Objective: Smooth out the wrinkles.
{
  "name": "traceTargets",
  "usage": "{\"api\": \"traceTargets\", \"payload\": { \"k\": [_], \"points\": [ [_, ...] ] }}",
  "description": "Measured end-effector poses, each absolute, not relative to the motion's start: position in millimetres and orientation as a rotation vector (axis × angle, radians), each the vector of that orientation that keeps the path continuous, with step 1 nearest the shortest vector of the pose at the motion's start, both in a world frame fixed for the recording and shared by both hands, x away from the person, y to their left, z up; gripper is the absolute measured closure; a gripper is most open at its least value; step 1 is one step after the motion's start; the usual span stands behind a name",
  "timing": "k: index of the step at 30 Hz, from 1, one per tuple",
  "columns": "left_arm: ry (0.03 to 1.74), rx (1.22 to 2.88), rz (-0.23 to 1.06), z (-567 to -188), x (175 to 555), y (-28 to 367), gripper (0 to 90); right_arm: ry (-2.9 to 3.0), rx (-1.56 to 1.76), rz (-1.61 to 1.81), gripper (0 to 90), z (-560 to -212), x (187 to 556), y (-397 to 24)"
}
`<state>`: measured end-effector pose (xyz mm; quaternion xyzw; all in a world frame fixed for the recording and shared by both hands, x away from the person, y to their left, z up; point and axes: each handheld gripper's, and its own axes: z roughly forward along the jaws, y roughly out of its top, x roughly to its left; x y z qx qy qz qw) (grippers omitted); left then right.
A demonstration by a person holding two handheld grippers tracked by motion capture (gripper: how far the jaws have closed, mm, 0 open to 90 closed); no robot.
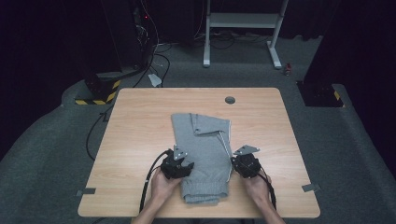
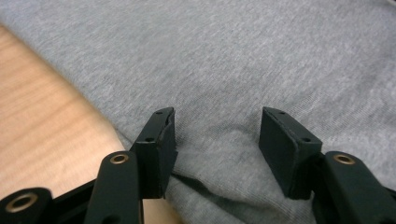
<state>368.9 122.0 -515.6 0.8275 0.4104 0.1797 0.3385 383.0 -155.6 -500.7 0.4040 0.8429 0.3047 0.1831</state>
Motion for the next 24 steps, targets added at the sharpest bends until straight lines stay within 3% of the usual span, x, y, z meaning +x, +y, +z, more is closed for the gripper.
{"api": "traceTargets", "payload": {
  "k": [4, 11, 13, 16, 17, 24],
  "points": [
    [1.041, 2.155, 0.481, -506, 368, 119, 45.3, 2.342, 1.119, 0.925, 77.9, -489, 378, -156],
    [1.125, 2.079, 0.485, -501, 397, 122, 44.0, 2.320, 1.181, 0.910, 52.9, -486, 405, -132],
    [1.159, 2.091, 0.484, -506, 404, 123, 44.0, 2.330, 1.214, 0.879, 54.5, -493, 413, -128],
    [1.168, 2.120, 0.475, -514, 406, 125, 44.2, 2.347, 1.218, 0.833, 77.7, -502, 419, -128],
    [1.153, 2.120, 0.471, -515, 405, 127, 45.0, 2.349, 1.219, 0.835, 81.5, -502, 418, -130],
    [1.078, 2.177, 0.419, -513, 374, 126, 47.7, 2.412, 1.132, 0.840, 83.1, -504, 391, -144]
  ]
}}
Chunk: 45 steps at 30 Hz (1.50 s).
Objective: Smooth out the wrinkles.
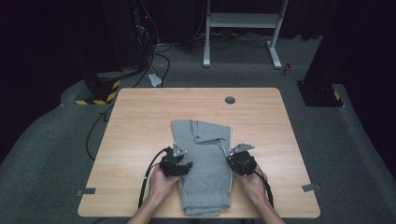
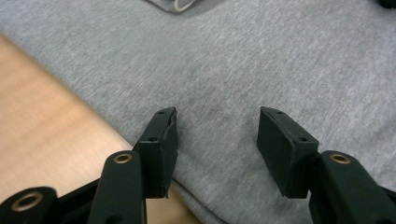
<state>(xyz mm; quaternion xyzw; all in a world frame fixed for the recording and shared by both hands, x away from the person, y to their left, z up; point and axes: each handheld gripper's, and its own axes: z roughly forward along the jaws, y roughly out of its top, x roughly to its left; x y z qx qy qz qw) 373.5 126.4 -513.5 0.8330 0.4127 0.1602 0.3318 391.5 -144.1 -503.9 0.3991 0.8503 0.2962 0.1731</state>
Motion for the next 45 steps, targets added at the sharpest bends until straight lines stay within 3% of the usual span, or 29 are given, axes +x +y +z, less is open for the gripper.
{"api": "traceTargets", "payload": {
  "k": [1, 4, 10, 14, 28, 36, 42, 45],
  "points": [
    [1.074, 2.180, 0.418, -513, 370, 126, 47.7, 2.416, 1.116, 0.841, 80.5, -504, 386, -145],
    [1.088, 2.152, 0.422, -512, 374, 126, 43.4, 2.418, 1.094, 0.864, 60.1, -503, 378, -146],
    [1.162, 2.059, 0.483, -506, 401, 129, 40.6, 2.351, 1.128, 1.034, 38.0, -494, 389, -143],
    [1.190, 2.055, 0.496, -509, 410, 130, 40.6, 2.393, 1.112, 1.018, 30.1, -491, 405, -132],
    [1.131, 2.048, 0.525, -525, 411, 134, 38.2, 2.358, 1.015, 0.893, 44.7, -488, 447, -96],
    [1.126, 2.042, 0.527, -526, 411, 135, 38.3, 2.412, 1.106, 0.863, 87.8, -501, 465, -106],
    [1.123, 2.046, 0.533, -526, 410, 134, 38.3, 2.356, 1.097, 0.946, 88.9, -487, 461, -116],
    [1.122, 2.046, 0.539, -526, 410, 134, 38.3, 2.378, 1.033, 0.950, 78.4, -489, 458, -111]
  ]
}}
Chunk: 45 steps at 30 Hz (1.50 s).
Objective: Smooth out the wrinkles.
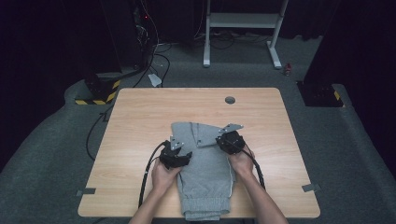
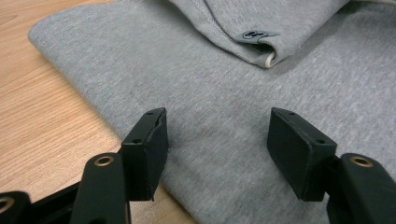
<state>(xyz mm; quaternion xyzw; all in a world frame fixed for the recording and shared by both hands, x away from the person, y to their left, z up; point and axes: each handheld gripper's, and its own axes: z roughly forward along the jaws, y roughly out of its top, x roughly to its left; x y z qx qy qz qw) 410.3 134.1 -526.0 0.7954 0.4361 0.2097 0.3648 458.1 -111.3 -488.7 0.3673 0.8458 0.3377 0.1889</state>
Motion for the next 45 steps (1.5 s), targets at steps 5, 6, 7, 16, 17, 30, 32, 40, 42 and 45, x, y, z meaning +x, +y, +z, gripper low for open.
{"api": "traceTargets", "payload": {
  "k": [5, 6, 7, 16, 17, 30, 32, 40, 42, 45],
  "points": [
    [1.124, 2.045, 0.540, -526, 410, 134, 38.1, 2.444, 0.991, 0.929, 57.5, -500, 457, -94],
    [1.125, 2.045, 0.539, -526, 410, 134, 38.1, 2.452, 0.984, 0.905, 58.6, -503, 457, -91],
    [1.126, 2.044, 0.539, -526, 410, 134, 38.1, 2.455, 0.984, 0.875, 64.1, -506, 458, -90],
    [1.126, 2.043, 0.539, -526, 410, 134, 38.1, 2.358, 1.093, 0.849, 89.8, -493, 466, -104],
    [1.126, 2.044, 0.539, -526, 410, 134, 38.1, 2.341, 1.095, 0.846, 89.8, -489, 467, -107],
    [1.132, 2.042, 0.534, -526, 410, 134, 38.0, 2.203, 1.372, 0.903, 74.0, -492, 478, -147],
    [1.132, 2.042, 0.534, -526, 410, 134, 37.9, 2.224, 1.333, 0.944, 71.1, -490, 471, -145],
    [1.136, 2.041, 0.533, -526, 411, 135, 38.3, 2.362, 1.199, 0.876, 69.5, -504, 459, -127],
    [1.140, 2.039, 0.549, -526, 412, 136, 38.6, 2.363, 1.205, 0.833, 68.9, -509, 464, -130],
    [1.159, 2.032, 0.533, -526, 416, 139, 38.1, 2.327, 1.263, 0.838, 66.4, -508, 468, -140]
  ]
}}
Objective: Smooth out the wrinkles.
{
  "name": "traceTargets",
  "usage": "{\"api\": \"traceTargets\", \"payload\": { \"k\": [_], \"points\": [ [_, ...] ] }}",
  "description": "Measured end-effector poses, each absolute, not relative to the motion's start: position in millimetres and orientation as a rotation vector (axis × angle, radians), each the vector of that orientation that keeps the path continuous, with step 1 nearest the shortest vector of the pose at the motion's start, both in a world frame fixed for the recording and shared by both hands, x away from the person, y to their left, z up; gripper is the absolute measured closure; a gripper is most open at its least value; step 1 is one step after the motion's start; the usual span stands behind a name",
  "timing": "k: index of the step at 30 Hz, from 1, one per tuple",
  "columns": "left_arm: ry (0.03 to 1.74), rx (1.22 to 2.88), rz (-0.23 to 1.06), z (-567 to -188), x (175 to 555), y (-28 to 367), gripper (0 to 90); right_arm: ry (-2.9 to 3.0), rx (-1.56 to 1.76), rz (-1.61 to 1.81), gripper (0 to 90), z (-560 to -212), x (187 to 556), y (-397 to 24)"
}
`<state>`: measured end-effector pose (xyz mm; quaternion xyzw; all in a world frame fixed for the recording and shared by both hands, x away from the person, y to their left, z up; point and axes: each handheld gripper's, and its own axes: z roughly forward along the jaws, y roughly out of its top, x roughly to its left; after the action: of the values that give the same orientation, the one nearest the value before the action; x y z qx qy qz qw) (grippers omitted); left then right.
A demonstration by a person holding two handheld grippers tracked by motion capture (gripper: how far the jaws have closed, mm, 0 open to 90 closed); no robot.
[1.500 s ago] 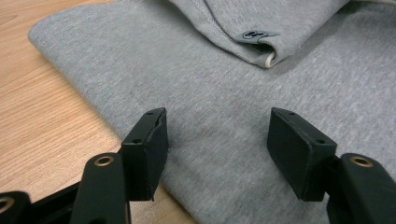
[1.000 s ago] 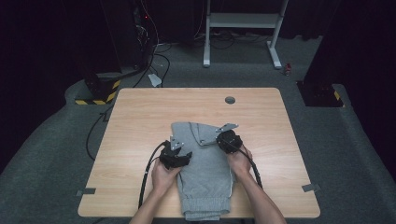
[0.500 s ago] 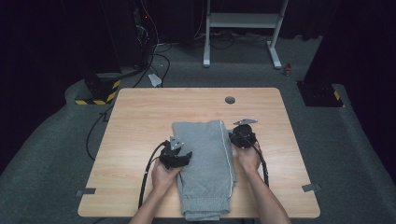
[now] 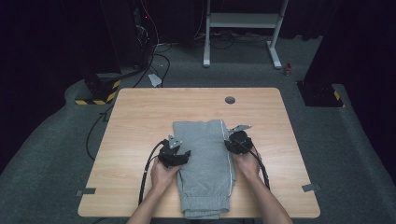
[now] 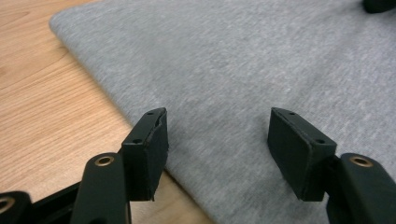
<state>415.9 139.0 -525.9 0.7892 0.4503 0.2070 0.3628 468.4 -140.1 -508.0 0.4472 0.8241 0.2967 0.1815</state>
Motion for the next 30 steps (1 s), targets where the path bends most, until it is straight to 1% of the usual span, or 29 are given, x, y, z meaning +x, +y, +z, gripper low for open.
{"api": "traceTargets", "payload": {
  "k": [3, 7, 8, 10, 14, 16, 22, 30],
  "points": [
    [1.184, 2.047, 0.529, -523, 416, 139, 38.1, 2.298, 1.277, 0.854, 63.3, -504, 466, -144],
    [1.210, 2.048, 0.516, -515, 409, 140, 42.0, 2.284, 1.281, 0.953, 55.7, -492, 454, -153],
    [1.206, 2.052, 0.512, -513, 407, 139, 42.8, 2.318, 1.279, 0.950, 53.4, -491, 451, -154],
    [1.178, 2.074, 0.503, -509, 401, 136, 42.7, 2.339, 1.280, 0.966, 52.2, -491, 444, -156],
    [1.140, 2.100, 0.438, -508, 386, 132, 41.7, 2.388, 1.275, 1.013, 46.6, -494, 427, -159],
    [1.136, 2.126, 0.416, -510, 381, 132, 41.2, 2.397, 1.272, 1.035, 45.5, -495, 419, -160],
    [1.136, 2.147, 0.446, -515, 382, 132, 40.2, 2.415, 1.269, 1.014, 44.1, -507, 401, -157],
    [1.134, 2.159, 0.463, -515, 398, 128, 38.4, 2.369, 1.265, 0.957, 42.4, -514, 404, -159]
  ]
}}
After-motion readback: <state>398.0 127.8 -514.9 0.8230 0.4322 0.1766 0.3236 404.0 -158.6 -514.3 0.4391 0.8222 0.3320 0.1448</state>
